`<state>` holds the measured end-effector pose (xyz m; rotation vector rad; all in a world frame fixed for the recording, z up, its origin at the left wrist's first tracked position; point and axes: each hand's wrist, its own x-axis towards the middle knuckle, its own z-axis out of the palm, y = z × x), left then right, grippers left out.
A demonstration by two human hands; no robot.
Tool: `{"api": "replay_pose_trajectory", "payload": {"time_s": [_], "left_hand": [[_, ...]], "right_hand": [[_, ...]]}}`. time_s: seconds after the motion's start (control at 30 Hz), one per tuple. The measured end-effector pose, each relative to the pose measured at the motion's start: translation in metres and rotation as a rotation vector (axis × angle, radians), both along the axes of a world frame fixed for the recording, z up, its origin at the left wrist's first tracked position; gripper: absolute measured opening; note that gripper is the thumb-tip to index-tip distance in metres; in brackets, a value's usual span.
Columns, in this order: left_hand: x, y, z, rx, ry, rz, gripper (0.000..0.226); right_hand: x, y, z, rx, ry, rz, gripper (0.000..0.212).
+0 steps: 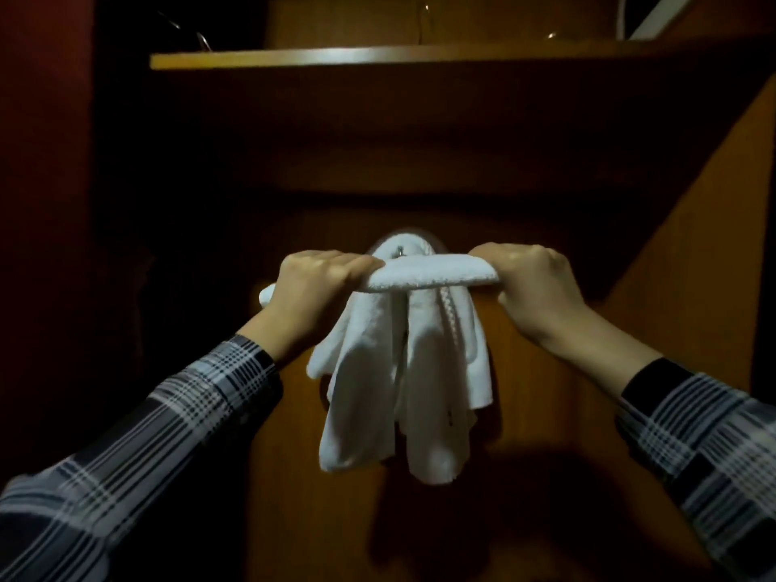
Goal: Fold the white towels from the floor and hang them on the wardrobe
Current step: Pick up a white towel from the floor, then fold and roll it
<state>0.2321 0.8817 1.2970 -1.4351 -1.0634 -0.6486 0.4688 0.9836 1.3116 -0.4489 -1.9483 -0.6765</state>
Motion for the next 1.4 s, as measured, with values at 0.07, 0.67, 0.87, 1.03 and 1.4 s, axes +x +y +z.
{"api": "replay_pose_trajectory", "payload": {"time_s": [0.07, 0.67, 0.87, 1.03, 1.4], "left_hand": [[-0.013, 0.017, 0.026, 0.016, 0.008, 0.003, 0.029], [-0.097, 0.200, 0.103, -0.360, -0.622, 0.038, 0.027], [-0.107, 0.202, 0.061, -0.257, -0.613, -0.038, 0.018], [-0.112, 0.209, 0.045, -0.232, -0.578, -0.138, 0.019], [-0.117, 0.211, 0.023, -0.372, -0.654, -0.322, 0.016]], "right_hand": [[-0.011, 0.017, 0.025, 0.017, 0.036, -0.055, 0.045], [-0.106, 0.164, 0.095, -0.176, -0.024, -0.509, 0.014], [-0.107, 0.172, 0.063, -0.132, -0.092, -0.396, 0.014], [-0.119, 0.186, 0.031, -0.145, -0.012, -0.254, 0.013], [-0.125, 0.193, 0.016, -0.223, 0.024, -0.134, 0.017]]}}
